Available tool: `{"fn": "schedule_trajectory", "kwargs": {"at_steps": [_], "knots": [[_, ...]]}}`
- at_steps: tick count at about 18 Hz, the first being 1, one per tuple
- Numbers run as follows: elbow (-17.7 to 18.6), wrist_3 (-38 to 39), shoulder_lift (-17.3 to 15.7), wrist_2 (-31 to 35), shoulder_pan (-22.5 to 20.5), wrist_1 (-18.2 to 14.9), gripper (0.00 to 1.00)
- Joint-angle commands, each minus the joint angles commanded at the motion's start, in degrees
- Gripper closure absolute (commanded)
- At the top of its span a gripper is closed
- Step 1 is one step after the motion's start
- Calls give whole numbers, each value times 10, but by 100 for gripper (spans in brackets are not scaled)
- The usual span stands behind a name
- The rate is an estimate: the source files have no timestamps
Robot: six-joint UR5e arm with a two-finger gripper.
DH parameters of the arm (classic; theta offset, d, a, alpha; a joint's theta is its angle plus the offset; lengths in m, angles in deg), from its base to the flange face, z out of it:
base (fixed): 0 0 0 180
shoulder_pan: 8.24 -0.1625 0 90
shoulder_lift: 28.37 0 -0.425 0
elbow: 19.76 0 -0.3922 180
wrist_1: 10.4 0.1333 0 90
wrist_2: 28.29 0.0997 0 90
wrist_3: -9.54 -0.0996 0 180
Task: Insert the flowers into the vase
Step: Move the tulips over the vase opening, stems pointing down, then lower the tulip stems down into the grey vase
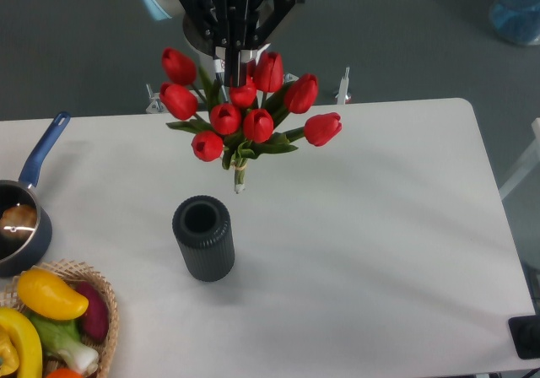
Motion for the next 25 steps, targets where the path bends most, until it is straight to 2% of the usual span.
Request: {"fn": "schedule_trajectory", "kwargs": {"at_steps": [2,7,25], "knots": [[0,2,3,0,4,3,100],[0,31,15,0,21,41,100],[-1,38,29,0,43,50,100]]}}
